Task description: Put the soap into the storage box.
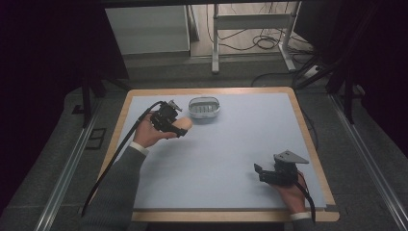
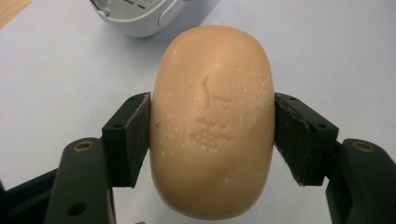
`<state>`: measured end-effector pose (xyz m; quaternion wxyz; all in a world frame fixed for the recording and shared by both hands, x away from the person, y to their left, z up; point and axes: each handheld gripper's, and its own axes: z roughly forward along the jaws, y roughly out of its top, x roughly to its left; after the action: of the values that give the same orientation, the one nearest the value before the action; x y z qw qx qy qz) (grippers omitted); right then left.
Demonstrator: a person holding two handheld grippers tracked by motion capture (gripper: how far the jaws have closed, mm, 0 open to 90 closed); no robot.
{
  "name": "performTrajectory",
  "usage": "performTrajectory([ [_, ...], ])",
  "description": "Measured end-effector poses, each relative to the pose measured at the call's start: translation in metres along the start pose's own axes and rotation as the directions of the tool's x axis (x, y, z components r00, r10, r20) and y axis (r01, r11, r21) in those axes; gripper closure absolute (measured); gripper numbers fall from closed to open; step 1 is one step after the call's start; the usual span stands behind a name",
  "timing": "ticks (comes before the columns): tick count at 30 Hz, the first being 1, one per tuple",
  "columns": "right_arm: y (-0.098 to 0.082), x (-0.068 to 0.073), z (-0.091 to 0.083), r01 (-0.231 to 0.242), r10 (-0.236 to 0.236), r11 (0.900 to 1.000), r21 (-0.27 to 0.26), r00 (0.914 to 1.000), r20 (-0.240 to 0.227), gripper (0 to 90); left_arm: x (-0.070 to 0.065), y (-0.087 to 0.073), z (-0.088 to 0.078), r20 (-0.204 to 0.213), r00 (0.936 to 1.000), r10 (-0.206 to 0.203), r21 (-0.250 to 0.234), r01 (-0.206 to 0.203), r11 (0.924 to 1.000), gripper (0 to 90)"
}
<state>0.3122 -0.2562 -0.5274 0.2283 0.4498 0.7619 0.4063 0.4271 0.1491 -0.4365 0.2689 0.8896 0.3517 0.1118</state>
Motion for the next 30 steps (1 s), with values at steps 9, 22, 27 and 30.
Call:
performTrajectory([
  [9, 0.0, 0.0, 0.0, 0.001, -0.001, 1.0, 0.001, 1.0, 0.001, 12.2, 0.004, 0.01, 0.002, -0.001, 1.0, 0.004, -0.002, -0.004, 1.0, 32.6],
  [22, 0.0, 0.0, 0.0, 0.002, -0.002, 1.0, 0.002, 1.0, 0.003, 12.2, 0.009, 0.019, 0.009, 0.003, 1.0, -0.006, -0.003, 0.006, 1.0, 32.6],
  [27, 0.0, 0.0, 0.0, -0.002, 0.002, 1.0, 0.003, 1.0, 0.002, 12.1, 0.012, 0.023, 0.011, 0.007, 1.0, -0.006, 0.0, 0.006, 1.0, 32.7],
  [30, 0.0, 0.0, 0.0, -0.004, 0.004, 1.0, 0.002, 1.0, 0.002, 12.2, 0.013, 0.026, 0.013, 0.0, 1.0, -0.002, 0.001, 0.002, 1.0, 32.7],
])
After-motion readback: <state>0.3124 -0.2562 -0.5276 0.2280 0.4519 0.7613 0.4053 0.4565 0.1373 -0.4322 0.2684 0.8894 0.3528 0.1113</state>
